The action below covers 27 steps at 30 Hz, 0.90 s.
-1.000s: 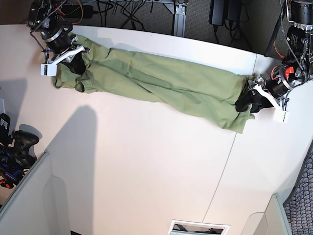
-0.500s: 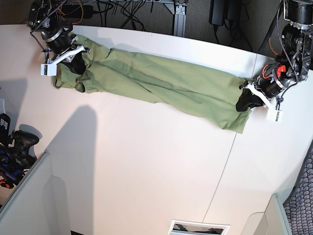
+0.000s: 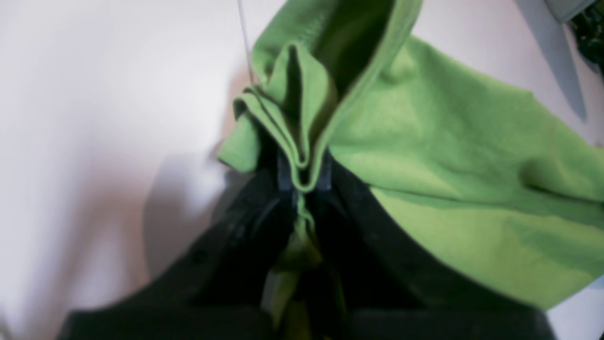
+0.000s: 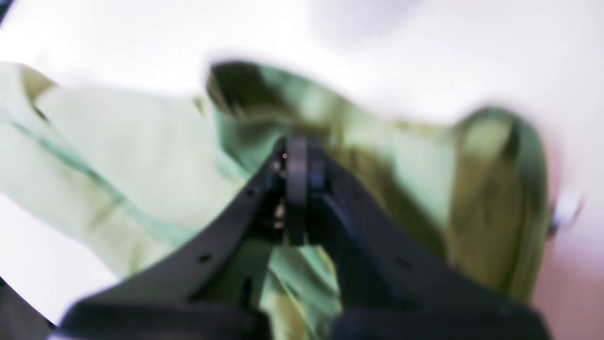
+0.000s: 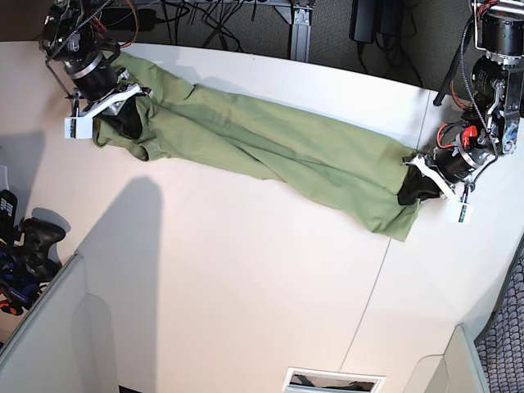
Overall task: Layout the t-shirt on the table in an organized manner, then fold the t-shirt properly
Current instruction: 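Drag the strip end with the left gripper to straighten it, then carry the held strip end with the left gripper toward the strip middle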
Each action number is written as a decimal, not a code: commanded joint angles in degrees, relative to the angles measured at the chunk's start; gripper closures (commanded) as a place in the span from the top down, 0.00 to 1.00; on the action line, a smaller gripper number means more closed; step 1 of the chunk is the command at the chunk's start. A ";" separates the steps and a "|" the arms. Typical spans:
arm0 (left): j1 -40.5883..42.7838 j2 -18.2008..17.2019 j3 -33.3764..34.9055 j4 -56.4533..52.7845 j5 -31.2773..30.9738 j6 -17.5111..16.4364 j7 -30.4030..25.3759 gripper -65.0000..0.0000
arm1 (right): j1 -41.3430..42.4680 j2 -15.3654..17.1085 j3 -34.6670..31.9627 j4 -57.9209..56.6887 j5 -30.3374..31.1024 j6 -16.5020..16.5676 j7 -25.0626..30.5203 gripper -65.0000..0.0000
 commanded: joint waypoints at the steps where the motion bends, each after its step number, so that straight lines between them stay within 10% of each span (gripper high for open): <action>1: -1.22 -0.76 -0.28 0.83 -0.26 0.00 -1.49 0.00 | 0.28 0.76 0.31 1.49 0.90 0.24 1.11 0.00; 6: -3.21 -1.01 -0.28 0.83 2.34 0.00 -2.97 0.00 | 0.31 0.74 0.31 2.60 0.96 0.24 1.16 0.29; 20: -9.79 -9.66 1.97 2.25 17.77 0.83 -9.55 0.00 | 1.31 -0.15 0.28 2.60 1.29 0.24 1.36 0.29; 27: -8.70 -6.34 13.94 12.63 18.86 0.90 -6.38 0.00 | 1.38 -2.60 0.28 2.60 1.11 0.24 1.36 0.29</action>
